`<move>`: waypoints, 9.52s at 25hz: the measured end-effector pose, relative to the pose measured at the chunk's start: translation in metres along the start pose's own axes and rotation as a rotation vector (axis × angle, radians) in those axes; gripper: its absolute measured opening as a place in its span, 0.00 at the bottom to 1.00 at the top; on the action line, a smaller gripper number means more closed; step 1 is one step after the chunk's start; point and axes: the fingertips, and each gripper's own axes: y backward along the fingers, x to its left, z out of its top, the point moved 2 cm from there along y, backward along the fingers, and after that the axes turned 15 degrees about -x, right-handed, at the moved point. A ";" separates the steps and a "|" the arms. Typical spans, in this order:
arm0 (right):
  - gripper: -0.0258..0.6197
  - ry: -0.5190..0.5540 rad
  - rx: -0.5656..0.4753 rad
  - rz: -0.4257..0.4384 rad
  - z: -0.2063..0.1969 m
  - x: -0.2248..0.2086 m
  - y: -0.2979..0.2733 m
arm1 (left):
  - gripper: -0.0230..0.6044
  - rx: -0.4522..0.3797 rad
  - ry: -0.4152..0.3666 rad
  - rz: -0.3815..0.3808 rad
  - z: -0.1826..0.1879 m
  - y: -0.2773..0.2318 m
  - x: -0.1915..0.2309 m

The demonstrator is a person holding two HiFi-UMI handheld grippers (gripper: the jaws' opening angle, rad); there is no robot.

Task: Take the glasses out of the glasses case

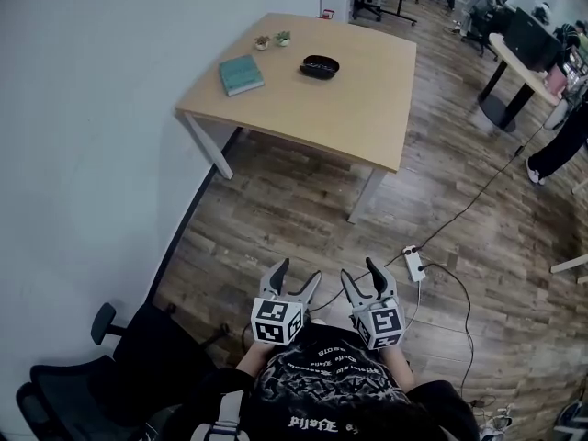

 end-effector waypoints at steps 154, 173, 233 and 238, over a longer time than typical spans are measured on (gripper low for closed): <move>0.37 0.443 0.859 0.561 -0.115 -0.386 -0.902 | 0.58 0.235 0.077 -0.073 0.127 -0.701 0.431; 0.21 0.435 0.896 0.559 -0.125 -0.376 -0.896 | 0.58 0.276 0.127 -0.216 0.113 -0.702 0.415; 0.17 0.070 0.013 -0.041 0.106 -0.358 -0.683 | 0.57 -0.086 -0.011 -0.179 0.227 -0.634 0.313; 0.17 0.030 -0.079 -0.095 0.112 -0.359 -0.636 | 0.57 -0.127 -0.021 -0.188 0.233 -0.623 0.289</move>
